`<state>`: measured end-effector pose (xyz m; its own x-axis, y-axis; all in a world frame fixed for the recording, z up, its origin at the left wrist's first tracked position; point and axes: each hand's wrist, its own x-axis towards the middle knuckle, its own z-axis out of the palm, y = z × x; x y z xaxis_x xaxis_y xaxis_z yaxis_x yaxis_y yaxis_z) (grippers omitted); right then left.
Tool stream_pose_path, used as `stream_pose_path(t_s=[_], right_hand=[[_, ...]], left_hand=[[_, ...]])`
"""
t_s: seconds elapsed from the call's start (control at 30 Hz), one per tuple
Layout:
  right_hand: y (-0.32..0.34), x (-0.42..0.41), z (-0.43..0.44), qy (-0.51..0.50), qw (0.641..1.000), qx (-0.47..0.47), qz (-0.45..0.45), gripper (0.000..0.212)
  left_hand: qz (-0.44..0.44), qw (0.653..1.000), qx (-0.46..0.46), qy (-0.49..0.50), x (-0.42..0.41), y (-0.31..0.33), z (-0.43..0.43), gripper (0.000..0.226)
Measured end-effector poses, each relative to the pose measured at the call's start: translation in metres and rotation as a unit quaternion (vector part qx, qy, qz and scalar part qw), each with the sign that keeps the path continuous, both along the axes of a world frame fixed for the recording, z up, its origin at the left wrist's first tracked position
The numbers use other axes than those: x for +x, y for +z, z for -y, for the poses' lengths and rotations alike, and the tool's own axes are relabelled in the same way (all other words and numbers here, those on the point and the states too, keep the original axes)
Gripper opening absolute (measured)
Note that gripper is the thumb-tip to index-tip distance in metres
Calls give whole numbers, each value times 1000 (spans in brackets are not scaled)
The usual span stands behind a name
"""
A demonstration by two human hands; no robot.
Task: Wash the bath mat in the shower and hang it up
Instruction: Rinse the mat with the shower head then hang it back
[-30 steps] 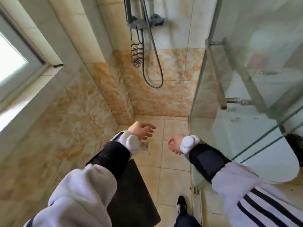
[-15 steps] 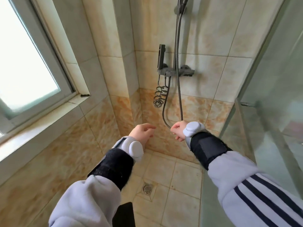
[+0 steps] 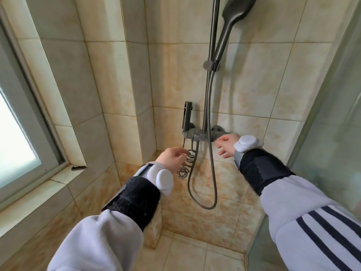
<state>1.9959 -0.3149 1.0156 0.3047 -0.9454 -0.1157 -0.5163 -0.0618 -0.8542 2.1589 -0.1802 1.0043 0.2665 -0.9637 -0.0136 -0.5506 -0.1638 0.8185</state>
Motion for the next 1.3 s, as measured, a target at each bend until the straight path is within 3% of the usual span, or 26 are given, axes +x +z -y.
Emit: stream_pose_path(t_s=[0.43, 0.63, 0.77, 0.87, 0.97, 1.07, 1.3], right_hand=[[142, 28, 131, -73, 973, -81, 205, 15], [184, 49, 203, -65, 977, -157, 132, 51], [196, 63, 234, -39, 972, -218, 82, 36], [200, 74, 244, -37, 963, -258, 76, 39], [208, 78, 246, -55, 959, -276, 28, 44], [209, 78, 255, -59, 956, -286, -2, 36], [227, 76, 262, -41, 949, -304, 71, 46]], left_hand=[[100, 988, -101, -63, 16, 92, 166, 34], [103, 988, -116, -12, 7, 110, 247, 40], [104, 988, -105, 41, 0, 115, 288, 47], [101, 990, -91, 37, -2, 112, 304, 33], [32, 991, -126, 37, 1, 110, 315, 16], [19, 991, -133, 28, 6, 109, 320, 10], [-59, 981, -181, 33, -1, 125, 318, 20]])
